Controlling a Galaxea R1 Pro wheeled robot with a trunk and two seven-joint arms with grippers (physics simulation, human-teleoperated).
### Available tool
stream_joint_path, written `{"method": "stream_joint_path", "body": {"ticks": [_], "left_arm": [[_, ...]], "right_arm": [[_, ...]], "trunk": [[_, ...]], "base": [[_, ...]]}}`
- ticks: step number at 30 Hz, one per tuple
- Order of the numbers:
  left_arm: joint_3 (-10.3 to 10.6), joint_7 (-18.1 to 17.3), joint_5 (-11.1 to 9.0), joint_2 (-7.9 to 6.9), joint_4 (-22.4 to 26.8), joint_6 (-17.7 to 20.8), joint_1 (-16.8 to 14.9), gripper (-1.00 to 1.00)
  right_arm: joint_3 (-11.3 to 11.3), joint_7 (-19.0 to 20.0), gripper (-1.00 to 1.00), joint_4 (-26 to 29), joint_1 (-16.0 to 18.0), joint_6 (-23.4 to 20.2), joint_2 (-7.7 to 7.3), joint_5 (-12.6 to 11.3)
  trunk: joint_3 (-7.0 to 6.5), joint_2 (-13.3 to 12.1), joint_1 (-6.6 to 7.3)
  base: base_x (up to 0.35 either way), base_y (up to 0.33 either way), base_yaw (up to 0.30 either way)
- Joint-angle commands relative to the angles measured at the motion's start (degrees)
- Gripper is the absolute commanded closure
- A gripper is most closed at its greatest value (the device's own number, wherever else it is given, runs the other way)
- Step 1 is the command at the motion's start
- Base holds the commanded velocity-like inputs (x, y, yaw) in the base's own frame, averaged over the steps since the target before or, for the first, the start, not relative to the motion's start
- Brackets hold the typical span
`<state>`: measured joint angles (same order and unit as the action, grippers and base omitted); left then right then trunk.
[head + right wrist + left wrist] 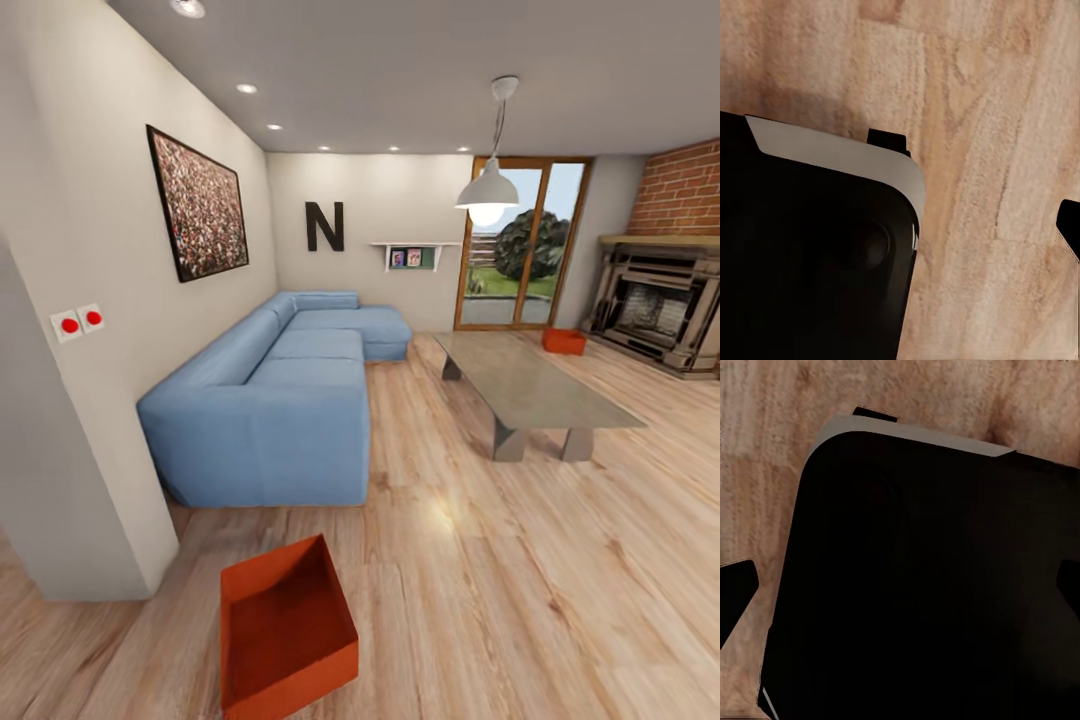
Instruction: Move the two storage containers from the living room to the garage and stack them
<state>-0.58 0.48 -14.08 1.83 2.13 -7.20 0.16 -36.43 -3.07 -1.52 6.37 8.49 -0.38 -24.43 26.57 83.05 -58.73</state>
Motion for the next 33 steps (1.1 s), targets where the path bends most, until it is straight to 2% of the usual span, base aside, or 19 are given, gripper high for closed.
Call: {"method": "stream_joint_path", "body": {"ticks": [1, 6, 14, 33], "left_arm": [[0.0, 0.1, -0.2, 0.02, 0.1, -0.1, 0.0, -1.0], [0.0, 0.1, -0.2, 0.02, 0.1, -0.1, 0.0, -1.0], [0.0, 0.1, -0.2, 0.02, 0.1, -0.1, 0.0, -1.0], [0.0, 0.1, -0.3, 0.02, 0.1, -0.1, 0.0, -1.0]], "right_arm": [[-0.5, 0.0, -1.0, -0.1, 0.1, 0.3, 0.03, -0.4], [-0.5, 0.0, -1.0, -0.1, 0.1, 0.3, -0.05, -0.5], [-0.6, 0.1, -1.0, -0.1, 0.1, 0.3, -0.15, -0.3], [-1.4, 0.1, -1.0, -0.1, 0.1, 0.2, 0.06, 0.0]], "trunk": [[0.05, 0.0, 0.0], [0.05, 0.0, 0.0], [0.05, 0.0, 0.0], [0.05, 0.0, 0.0]], "base": [[0.0, 0.0, 0.275], [0.0, 0.0, 0.228], [0.007, 0.0, 0.033], [0.284, 0.0, 0.006]]}}
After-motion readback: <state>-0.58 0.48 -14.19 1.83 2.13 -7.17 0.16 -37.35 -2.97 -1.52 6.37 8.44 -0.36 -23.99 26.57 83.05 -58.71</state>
